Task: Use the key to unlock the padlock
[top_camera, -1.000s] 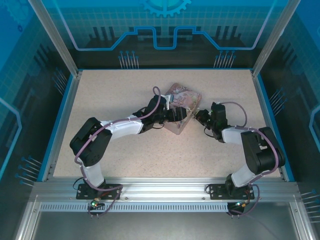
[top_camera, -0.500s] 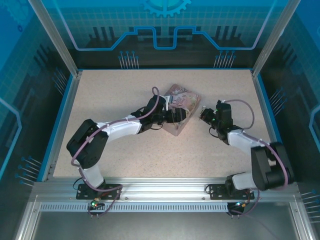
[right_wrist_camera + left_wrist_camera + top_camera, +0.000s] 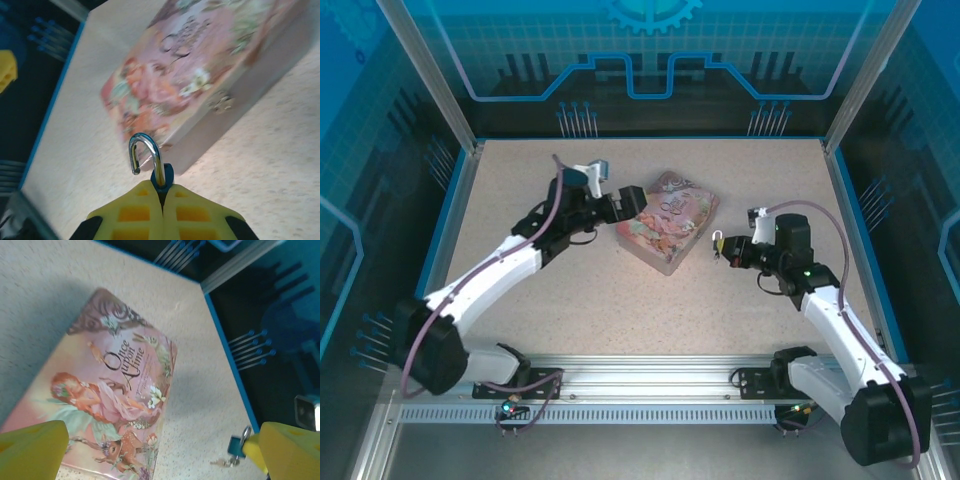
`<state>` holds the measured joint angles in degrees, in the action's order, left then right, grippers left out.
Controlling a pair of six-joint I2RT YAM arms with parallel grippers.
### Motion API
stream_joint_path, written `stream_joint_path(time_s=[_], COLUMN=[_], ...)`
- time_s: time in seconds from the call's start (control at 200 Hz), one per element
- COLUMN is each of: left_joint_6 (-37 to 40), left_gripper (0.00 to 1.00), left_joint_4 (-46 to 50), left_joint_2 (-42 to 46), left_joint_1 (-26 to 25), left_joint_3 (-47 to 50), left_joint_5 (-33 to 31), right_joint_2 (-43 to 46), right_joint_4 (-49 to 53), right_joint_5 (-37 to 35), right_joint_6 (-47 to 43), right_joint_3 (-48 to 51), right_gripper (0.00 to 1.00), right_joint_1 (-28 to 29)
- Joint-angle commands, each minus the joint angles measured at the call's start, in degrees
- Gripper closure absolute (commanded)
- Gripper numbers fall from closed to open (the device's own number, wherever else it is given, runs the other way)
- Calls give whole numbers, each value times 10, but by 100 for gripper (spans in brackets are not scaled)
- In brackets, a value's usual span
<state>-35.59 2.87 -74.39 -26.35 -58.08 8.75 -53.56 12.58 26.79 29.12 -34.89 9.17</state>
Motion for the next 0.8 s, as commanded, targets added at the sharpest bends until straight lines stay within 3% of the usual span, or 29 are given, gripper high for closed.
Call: stream_joint_path(time_s=[0.0, 0.325, 0.79], left_joint_6=[4, -25, -43], left_gripper=[1, 1, 1], left_joint_4=[48, 89, 125], left_joint_2=[59, 200, 239], left_joint_1=[23, 38, 38], left_joint_3=[63, 147, 161], left_joint_5=[-17, -52, -59], right_joint_2=[18, -32, -129], right_joint_4=[14, -117, -127], right_joint_5=[104, 105, 51], right_joint_6=[47, 155, 122], right_joint_3=[57, 158, 163], right_gripper=[95, 94, 92], right_joint_1=[33, 86, 89])
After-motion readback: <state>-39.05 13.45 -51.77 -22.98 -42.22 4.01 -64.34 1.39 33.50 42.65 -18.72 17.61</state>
